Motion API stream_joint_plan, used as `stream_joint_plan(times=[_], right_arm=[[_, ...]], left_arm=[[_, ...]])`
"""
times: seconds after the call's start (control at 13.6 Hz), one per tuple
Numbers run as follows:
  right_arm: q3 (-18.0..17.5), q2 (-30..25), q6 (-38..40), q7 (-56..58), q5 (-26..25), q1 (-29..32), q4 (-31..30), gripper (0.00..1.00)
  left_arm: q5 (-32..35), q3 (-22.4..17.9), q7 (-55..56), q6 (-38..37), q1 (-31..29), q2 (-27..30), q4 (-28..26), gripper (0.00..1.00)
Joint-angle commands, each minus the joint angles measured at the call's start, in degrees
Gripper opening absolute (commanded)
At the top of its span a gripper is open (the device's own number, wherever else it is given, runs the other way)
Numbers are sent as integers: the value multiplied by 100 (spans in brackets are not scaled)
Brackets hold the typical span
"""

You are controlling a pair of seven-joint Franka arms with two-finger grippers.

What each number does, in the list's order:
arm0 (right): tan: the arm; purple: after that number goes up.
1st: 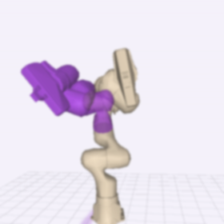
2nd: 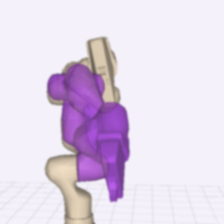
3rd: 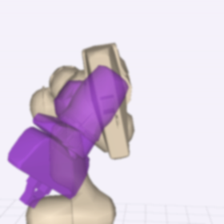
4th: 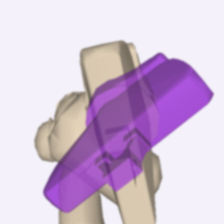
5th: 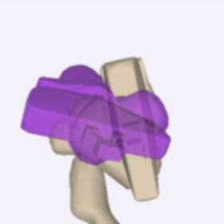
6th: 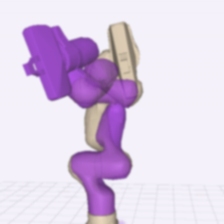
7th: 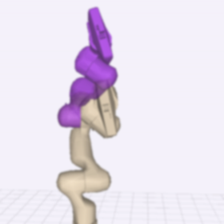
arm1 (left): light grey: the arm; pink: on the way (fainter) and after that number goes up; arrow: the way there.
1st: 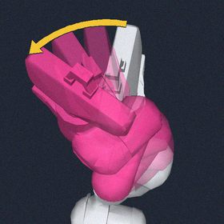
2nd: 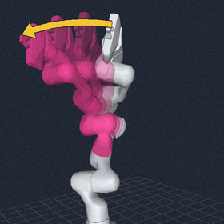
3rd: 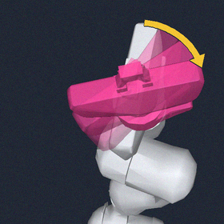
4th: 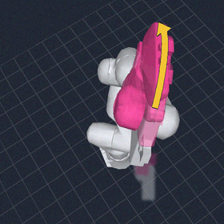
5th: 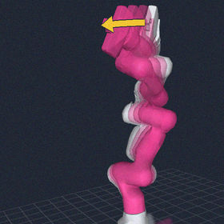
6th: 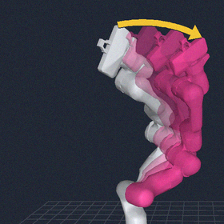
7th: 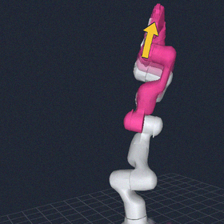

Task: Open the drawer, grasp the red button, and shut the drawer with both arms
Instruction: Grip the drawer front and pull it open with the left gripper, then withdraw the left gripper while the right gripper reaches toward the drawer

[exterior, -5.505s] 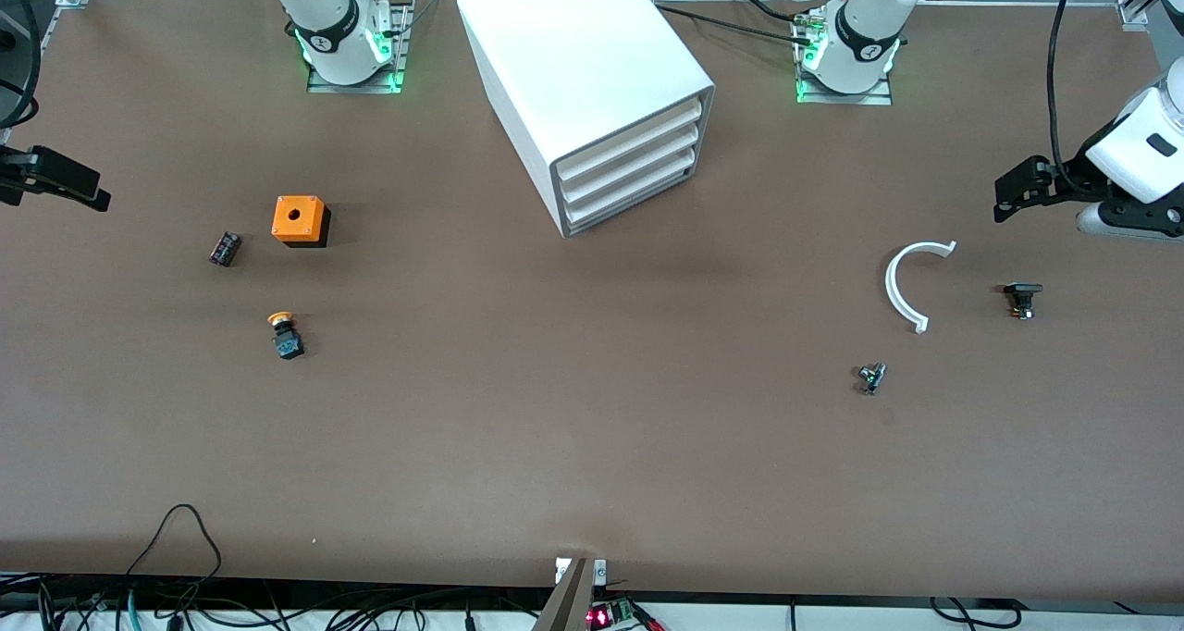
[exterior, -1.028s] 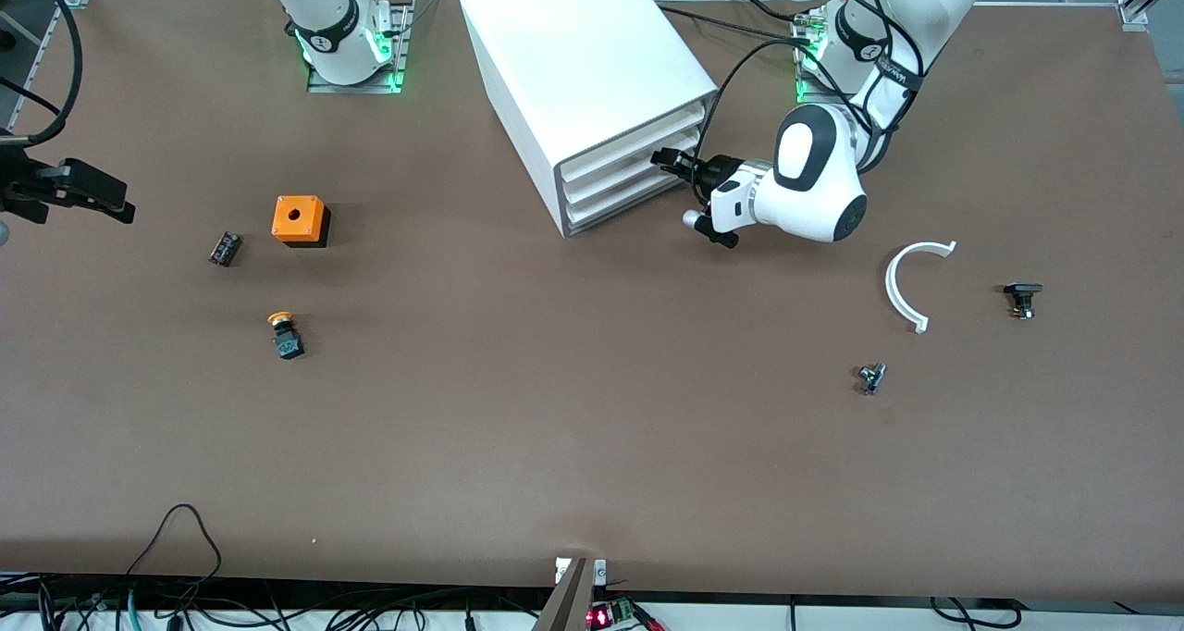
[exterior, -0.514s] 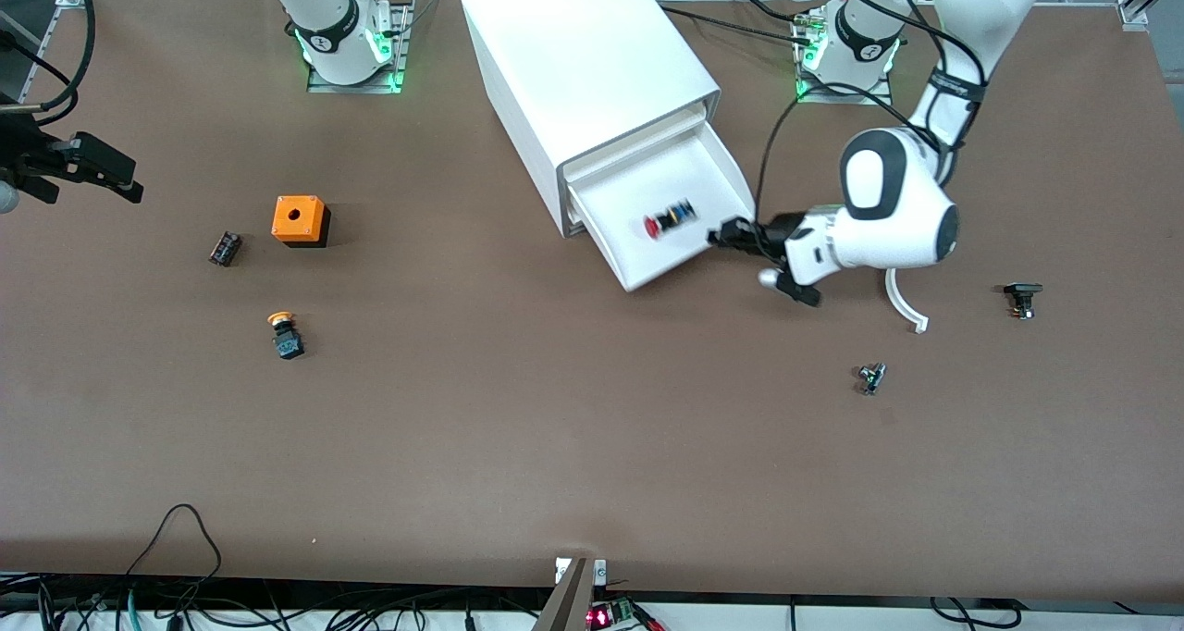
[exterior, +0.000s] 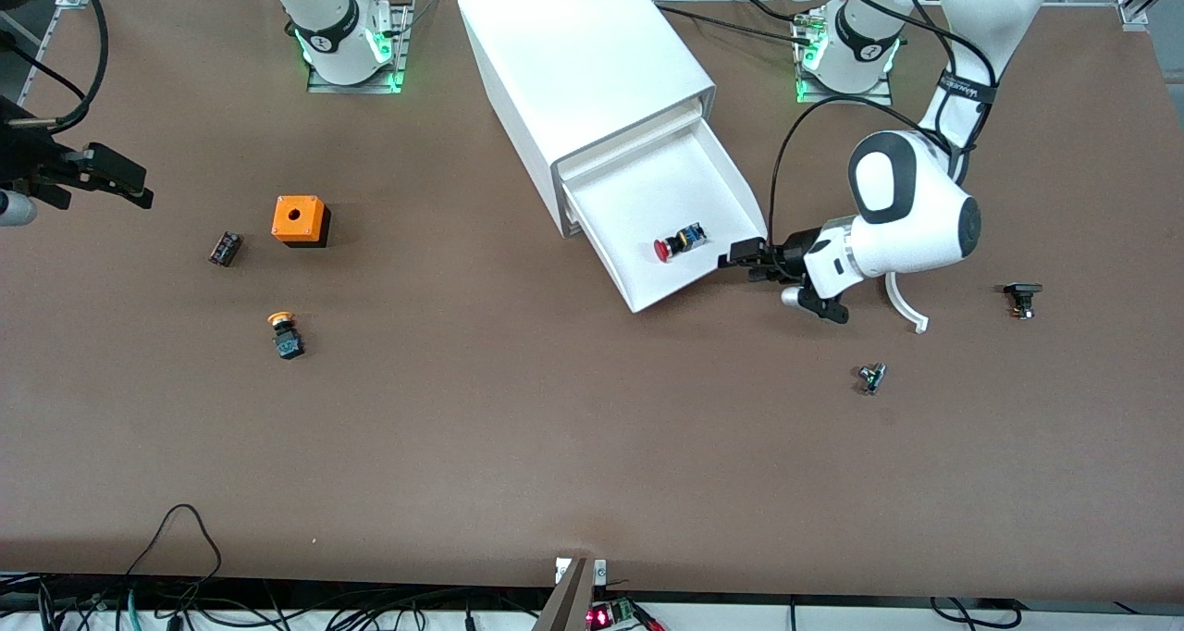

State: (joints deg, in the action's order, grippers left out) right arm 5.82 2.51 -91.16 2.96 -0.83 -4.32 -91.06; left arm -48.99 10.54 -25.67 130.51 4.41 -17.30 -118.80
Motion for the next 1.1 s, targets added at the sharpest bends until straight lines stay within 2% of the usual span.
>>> stream_joint_plan(times=[0.0,0.07,0.29,0.44,0.59,0.73,0.88,1.03], right_arm=[[-11,170,116,47,3,-43,-34,100],[-11,284,107,47,4,-121,-34,100],[-11,644,-120,-14,3,-473,-17,100],[-11,951,-418,2,-5,-745,-25,100],[-20,1171,-517,20,4,-982,-25,100],[-28,1382,-526,-23,12,-1377,-17,100],[-422,1550,-526,64,265,-1449,97,100],[-826,1751,-526,82,609,-1467,430,100]], left_arm=[[415,-481,141,-88,-54,778,155,100],[634,-526,141,-79,-54,876,173,100],[1399,-1034,141,-367,-133,1438,304,100],[2126,-1377,185,-1340,-142,1571,890,100],[3075,-1449,386,-2166,-142,1676,1515,100],[3797,-1449,1122,-2932,-151,1747,1964,100],[4448,-1353,1817,-3338,-151,1852,2080,100],[4783,-1283,2372,-3558,-134,1914,2080,100]])
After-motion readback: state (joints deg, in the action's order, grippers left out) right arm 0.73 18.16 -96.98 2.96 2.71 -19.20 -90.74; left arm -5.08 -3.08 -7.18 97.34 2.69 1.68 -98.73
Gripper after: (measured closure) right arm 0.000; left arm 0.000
